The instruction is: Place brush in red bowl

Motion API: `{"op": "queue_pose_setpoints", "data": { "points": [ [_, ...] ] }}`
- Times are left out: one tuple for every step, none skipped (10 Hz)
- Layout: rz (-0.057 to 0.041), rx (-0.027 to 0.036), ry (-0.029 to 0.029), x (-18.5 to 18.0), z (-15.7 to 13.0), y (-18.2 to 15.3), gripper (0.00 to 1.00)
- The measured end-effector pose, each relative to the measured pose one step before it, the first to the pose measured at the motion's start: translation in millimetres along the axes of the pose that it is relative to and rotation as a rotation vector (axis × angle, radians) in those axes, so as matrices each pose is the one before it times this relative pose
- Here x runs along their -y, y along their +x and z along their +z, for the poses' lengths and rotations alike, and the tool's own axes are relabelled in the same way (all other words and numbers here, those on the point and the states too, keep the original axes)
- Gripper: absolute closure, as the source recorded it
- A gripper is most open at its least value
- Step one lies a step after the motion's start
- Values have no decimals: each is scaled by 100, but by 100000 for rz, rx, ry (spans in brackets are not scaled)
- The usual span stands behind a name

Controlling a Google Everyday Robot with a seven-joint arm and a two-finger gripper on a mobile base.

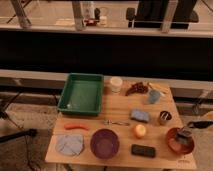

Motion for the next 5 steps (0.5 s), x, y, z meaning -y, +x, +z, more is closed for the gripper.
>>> {"op": "queue_pose_setpoints", "data": {
  "points": [
    [532,1390,489,-321,7,215,100],
    [-23,1194,754,35,60,-1,100],
    [-325,1324,872,165,39,-173,100],
    [-57,1004,734,97,-21,-131,100],
    [160,345,602,3,-23,89,100]
  ]
}}
